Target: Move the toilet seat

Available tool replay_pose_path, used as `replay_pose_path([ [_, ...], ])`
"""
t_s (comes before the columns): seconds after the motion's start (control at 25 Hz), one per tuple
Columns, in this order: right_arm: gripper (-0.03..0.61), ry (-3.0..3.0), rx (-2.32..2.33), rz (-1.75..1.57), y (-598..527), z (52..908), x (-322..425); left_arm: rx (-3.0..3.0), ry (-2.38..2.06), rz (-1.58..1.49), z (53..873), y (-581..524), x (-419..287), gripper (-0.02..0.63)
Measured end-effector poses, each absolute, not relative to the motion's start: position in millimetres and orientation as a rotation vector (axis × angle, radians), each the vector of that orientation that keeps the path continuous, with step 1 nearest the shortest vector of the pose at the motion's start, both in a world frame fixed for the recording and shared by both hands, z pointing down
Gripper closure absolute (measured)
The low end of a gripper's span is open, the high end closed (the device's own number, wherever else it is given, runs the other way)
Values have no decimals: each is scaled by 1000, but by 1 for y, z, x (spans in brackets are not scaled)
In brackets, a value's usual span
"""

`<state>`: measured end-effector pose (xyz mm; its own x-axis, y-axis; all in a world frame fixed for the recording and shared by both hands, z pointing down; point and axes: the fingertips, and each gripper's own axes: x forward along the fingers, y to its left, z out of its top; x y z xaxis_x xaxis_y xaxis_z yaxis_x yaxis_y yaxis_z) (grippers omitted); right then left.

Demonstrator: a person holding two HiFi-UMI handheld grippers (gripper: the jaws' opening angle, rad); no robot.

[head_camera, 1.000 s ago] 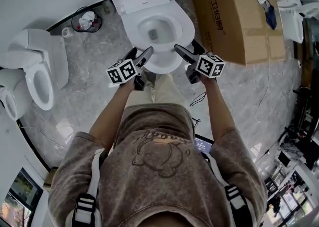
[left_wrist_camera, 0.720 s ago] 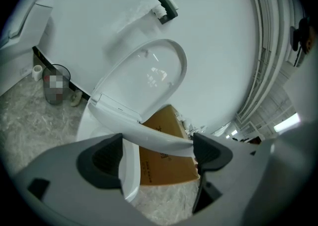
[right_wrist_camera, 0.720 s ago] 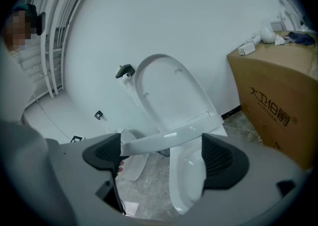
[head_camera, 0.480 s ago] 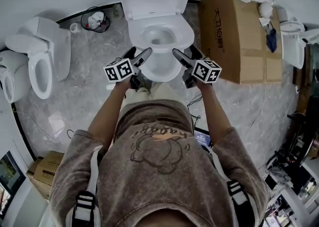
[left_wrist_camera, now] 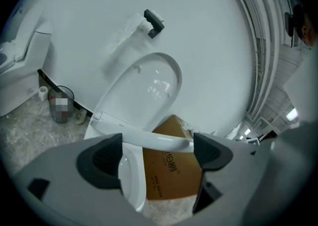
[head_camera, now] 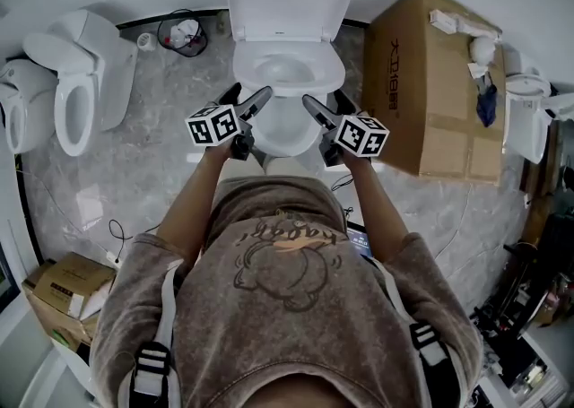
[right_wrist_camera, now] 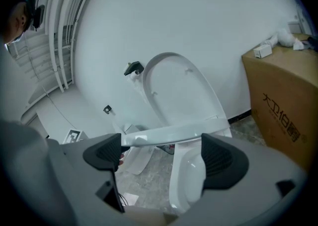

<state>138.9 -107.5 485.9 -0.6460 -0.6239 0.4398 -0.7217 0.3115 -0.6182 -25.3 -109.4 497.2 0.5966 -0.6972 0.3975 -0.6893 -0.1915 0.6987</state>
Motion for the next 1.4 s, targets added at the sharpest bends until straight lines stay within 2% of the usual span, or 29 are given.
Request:
replay_pose_path([
  [0.68,123,-2502,1264,1239,-136,470,140,1903,-1202,-50,481,-137,-29,178],
  [1.4,127,-2503,1347,1246,-189,444,135,1968,-1135,-39,458,-183,-35,179],
])
